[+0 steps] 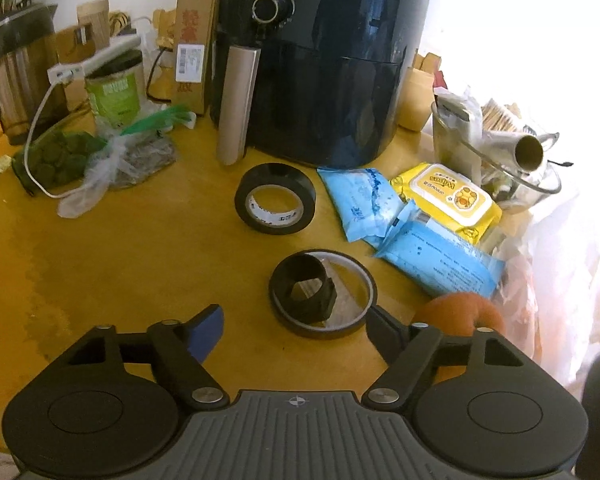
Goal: Organize rigid objects
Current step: 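Grasp the black hexagonal holder inside the clear ring with the right gripper, then lift the black holder with the right gripper while the left gripper moves toward the black tape roll, then grasp the black electrical tape roll with the left gripper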
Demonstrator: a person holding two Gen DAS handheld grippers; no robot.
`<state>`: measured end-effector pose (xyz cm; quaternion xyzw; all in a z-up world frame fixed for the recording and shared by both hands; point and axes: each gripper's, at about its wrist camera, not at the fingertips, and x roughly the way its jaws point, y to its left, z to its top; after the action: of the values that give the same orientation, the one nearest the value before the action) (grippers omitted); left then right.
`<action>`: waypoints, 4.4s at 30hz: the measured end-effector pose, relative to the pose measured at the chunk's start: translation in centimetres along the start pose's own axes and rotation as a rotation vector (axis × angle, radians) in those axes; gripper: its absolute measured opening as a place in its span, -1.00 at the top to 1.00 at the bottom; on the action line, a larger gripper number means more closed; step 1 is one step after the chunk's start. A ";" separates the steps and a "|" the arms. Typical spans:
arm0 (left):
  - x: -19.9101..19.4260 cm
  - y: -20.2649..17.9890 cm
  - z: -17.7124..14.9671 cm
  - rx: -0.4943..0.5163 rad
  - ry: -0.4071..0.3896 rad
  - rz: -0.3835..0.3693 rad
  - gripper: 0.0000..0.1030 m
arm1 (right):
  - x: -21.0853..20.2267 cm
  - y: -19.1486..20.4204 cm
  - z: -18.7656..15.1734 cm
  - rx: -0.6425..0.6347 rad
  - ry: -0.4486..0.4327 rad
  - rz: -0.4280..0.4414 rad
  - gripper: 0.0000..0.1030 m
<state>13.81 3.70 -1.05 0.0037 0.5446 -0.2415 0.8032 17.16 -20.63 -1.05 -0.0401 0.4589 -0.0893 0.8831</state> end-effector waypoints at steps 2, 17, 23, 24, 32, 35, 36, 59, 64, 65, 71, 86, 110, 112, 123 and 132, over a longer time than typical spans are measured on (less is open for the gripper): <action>-0.1 0.4 0.1 -0.011 -0.006 0.006 -0.16 | 0.4 0.3 0.2 -0.015 -0.008 -0.006 -0.43; -1.2 2.3 -0.6 -0.070 -0.011 0.048 -0.16 | 4.1 1.6 0.6 -0.062 -0.030 -0.095 0.14; -1.5 2.5 -0.7 -0.077 -0.015 0.057 -0.16 | 3.1 0.9 1.0 -0.054 -0.091 -0.064 0.22; -1.4 2.5 -0.6 -0.076 -0.016 0.058 -0.16 | 2.7 0.8 1.2 -0.051 -0.095 -0.053 0.22; -1.4 1.3 0.4 -0.041 -0.033 0.033 -0.16 | 0.3 0.2 1.4 -0.041 -0.023 0.192 0.22; -1.3 0.8 0.7 -0.030 -0.039 0.025 -0.16 | 0.5 0.2 0.7 -0.090 0.046 0.272 0.22; -1.3 0.7 0.7 -0.027 -0.040 0.024 -0.16 | 0.7 0.3 0.4 -0.116 0.074 0.284 0.22; -1.9 0.1 0.2 -0.019 -0.035 0.024 -0.16 | 0.3 1.8 -1.2 -0.010 0.122 0.176 0.22; -2.0 0.1 0.0 -0.016 -0.036 0.022 -0.16 | 0.7 2.1 -1.5 -0.003 0.133 0.149 0.22; -2.1 0.1 -0.1 -0.014 -0.036 0.022 -0.16 | 0.9 2.1 -1.6 0.001 0.138 0.147 0.22; -2.3 0.1 -0.1 0.000 -0.042 0.021 -0.16 | 1.2 2.1 -1.5 0.012 0.152 0.155 0.22; -1.2 -1.1 1.8 0.077 -0.051 0.000 -0.16 | -4.6 -0.4 -1.1 0.103 0.073 0.204 0.22; 1.3 -7.5 8.0 0.288 -0.161 -0.037 -0.16 | -9.6 -5.5 -3.2 0.256 0.003 0.177 0.22; 1.9 -7.7 8.2 0.300 -0.167 -0.028 -0.16 | -10.2 -5.5 -3.5 0.266 -0.004 0.179 0.22; 5.5 -8.3 10.6 0.372 -0.206 0.028 -0.16 | -12.1 -5.8 -5.8 0.355 -0.001 0.161 0.22; 9.3 -8.9 13.1 0.408 -0.221 0.056 -0.16 | -13.1 -6.6 -7.2 0.430 0.005 0.117 0.22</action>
<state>24.45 -11.30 -1.58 0.1545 0.3932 -0.3231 0.8468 3.11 -24.44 6.32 0.1760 0.4332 -0.1337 0.8738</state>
